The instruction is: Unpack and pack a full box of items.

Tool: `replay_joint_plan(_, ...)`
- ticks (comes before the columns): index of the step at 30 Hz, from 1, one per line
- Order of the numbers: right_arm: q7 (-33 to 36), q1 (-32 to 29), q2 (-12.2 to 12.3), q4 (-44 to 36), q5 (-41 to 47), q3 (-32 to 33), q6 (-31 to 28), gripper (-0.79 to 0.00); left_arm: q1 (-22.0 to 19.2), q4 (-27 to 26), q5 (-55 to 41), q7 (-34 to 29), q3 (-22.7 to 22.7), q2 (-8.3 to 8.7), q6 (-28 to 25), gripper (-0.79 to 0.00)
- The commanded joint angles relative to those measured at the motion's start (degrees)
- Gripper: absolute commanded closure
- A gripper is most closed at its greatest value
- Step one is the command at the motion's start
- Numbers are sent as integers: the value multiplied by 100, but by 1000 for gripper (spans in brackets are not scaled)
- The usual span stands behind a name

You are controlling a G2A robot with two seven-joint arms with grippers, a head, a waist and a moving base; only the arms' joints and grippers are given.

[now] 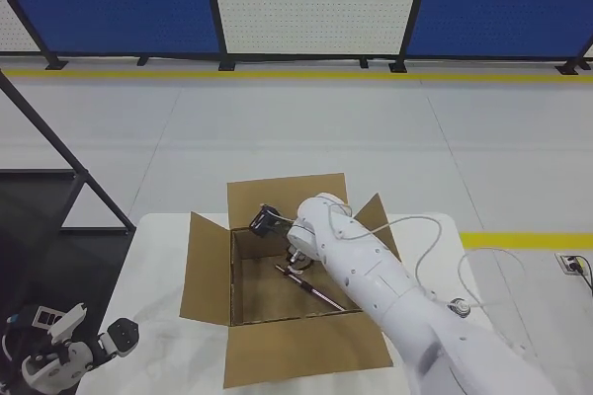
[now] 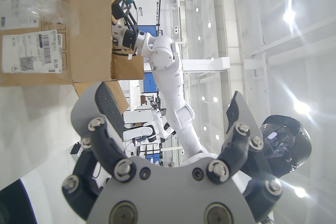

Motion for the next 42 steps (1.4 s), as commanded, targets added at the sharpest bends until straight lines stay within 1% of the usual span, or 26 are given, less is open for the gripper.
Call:
replay_joint_plan(1,13,17,102,-178,-21,76,-35,-388,0,0,0,0,0,0,0,-785)
replay_joint_plan(3,27,13,246,-434,-50,181,-96,-388,0,0,0,0,0,0,0,-785)
replay_joint_plan(4,71,-5,327,-596,-52,244,-138,-403,0,0,0,0,0,0,0,-785)
replay_joint_plan(6,171,-65,511,-1022,-91,389,-116,-489,0,0,0,0,0,0,0,-785)
replay_joint_plan(9,423,-293,871,-1958,-255,683,13,-597,0,0,0,0,0,0,0,-785)
replay_joint_plan(11,673,-573,1173,-2802,-445,980,184,-711,0,0,0,0,0,0,0,-785)
replay_joint_plan(13,1001,-1003,1512,-3851,-718,1383,372,-782,0,0,0,0,0,0,0,-785)
replay_joint_plan(15,1381,-1591,1859,-5027,-1062,1912,578,-785,0,0,0,0,0,0,0,-785)
replay_joint_plan(17,1690,-2298,2166,-6233,-1406,2505,645,-785,0,0,0,0,0,0,0,-785)
replay_joint_plan(19,1843,-3010,2397,-7269,-1636,3082,627,-785,0,0,0,0,0,0,0,-785)
replay_joint_plan(21,1819,-3609,2553,-8020,-1731,3572,529,-785,0,0,0,0,0,0,0,-785)
replay_joint_plan(25,1524,-4436,2728,-8884,-1746,4314,416,-785,0,0,0,0,0,0,0,-785)
replay_joint_plan(28,1261,-4916,2820,-9300,-1698,4847,383,-785,0,0,0,0,0,0,0,-785)
replay_joint_plan(33,817,-5829,2949,-9896,-1282,5905,414,-785,0,0,0,0,0,0,0,-785)
replay_joint_plan(42,817,-5829,2949,-9896,-1282,5905,414,-785,0,0,0,0,0,0,0,-785)
